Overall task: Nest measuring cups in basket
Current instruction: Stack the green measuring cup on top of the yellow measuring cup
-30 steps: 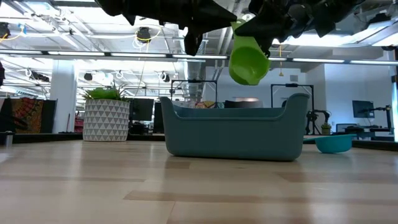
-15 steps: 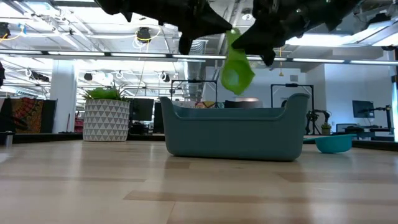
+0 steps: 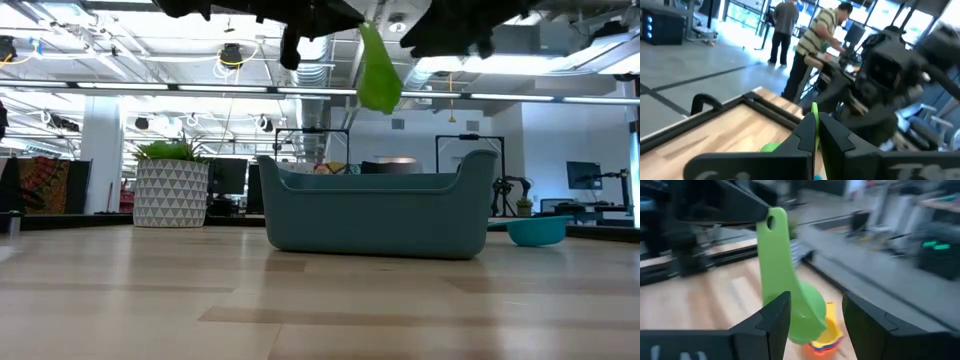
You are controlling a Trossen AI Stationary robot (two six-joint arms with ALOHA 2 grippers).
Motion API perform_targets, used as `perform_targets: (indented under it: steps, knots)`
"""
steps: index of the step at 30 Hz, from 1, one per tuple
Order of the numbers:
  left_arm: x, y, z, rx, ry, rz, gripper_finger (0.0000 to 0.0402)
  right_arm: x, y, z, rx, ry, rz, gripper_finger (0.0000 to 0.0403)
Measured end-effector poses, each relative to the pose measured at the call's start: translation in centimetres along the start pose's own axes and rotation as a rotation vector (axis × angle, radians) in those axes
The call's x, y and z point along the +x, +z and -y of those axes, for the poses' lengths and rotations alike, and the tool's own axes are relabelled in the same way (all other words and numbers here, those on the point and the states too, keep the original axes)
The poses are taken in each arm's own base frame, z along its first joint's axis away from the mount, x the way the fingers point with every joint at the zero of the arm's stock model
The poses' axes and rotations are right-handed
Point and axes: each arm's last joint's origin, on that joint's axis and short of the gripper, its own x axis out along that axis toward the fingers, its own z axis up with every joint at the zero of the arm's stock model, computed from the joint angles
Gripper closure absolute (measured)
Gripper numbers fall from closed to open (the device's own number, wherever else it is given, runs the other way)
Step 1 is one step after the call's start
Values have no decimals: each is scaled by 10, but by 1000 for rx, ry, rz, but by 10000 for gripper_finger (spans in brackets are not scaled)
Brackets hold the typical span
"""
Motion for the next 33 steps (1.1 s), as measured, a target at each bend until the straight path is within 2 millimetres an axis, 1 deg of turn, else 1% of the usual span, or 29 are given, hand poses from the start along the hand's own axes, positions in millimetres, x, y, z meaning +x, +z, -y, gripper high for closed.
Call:
perform_targets:
  steps: [3,5,8,10,12,16,22,29,33]
  knots:
    - [0,3,2,-15,-21,38,401,-8,-13,-18,-12,-144,7,206]
    - [-1,6,4,-25,-43,61,401,-13,-21,-29,9,-207,22,212]
    - [-1,7,5,-41,-67,66,402,-15,-32,-40,45,-238,27,221]
    - [-1,7,5,-53,-73,68,402,-12,-36,-44,86,-250,31,227]
    - [-1,7,6,-71,-91,59,401,-10,-39,-44,99,-262,28,232]
    - [-2,9,9,-103,-158,65,401,-5,-38,-40,128,-287,36,240]
    - [-2,9,10,-113,-184,65,401,-5,-35,-40,121,-259,33,255]
    - [-2,9,10,-110,-184,64,401,0,-34,-39,110,-198,2,306]
    - [-1,8,10,-101,-180,57,401,4,-33,-35,116,-203,1,338]
